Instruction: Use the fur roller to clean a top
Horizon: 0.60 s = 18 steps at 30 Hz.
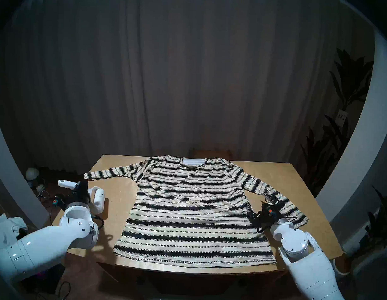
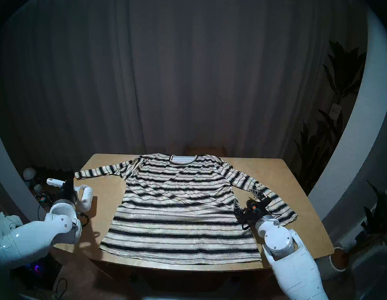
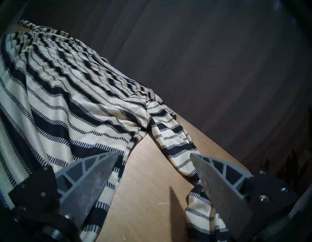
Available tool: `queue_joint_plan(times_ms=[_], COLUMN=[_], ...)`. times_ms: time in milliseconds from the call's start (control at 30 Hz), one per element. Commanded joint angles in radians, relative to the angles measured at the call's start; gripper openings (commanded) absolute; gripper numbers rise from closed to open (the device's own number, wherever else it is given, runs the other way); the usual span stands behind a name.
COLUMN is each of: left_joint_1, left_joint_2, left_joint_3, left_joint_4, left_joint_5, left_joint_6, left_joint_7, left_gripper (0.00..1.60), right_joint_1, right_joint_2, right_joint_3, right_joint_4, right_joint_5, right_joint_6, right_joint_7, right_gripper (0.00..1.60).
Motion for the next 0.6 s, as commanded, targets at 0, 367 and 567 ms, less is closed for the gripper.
queue_joint_plan(times_ms=[0,367,567], left_joint_1=[0.008,0.022,0.025], left_joint_2=[-0.001,-0.034,-0.051], left_joint_3=[-0.043,-0.093,-0.112], left_joint_4=[0.001,0.072,0.099], left_joint_5=[-0.039,-0.159,-0.208], left_joint_6=[0.030,0.116,0.162], left_joint_7=[-0.117,-0.257,-0.316], left_gripper=[0.00,0.00,0.00], right_joint_1=[-0.058,-0.088,-0.055], right_joint_2=[-0.025,-0.053,-0.092], right_joint_3=[-0.016,0.044,0.072], right_joint_4=[-0.012,-0.135,-0.204], right_joint_5=[0.007,0.063,0.117], right_joint_6=[0.022,0.033,0.035], right_joint_7=[-0.002,-0.036,-0.057], right_gripper=[1.60,1.60,1.60])
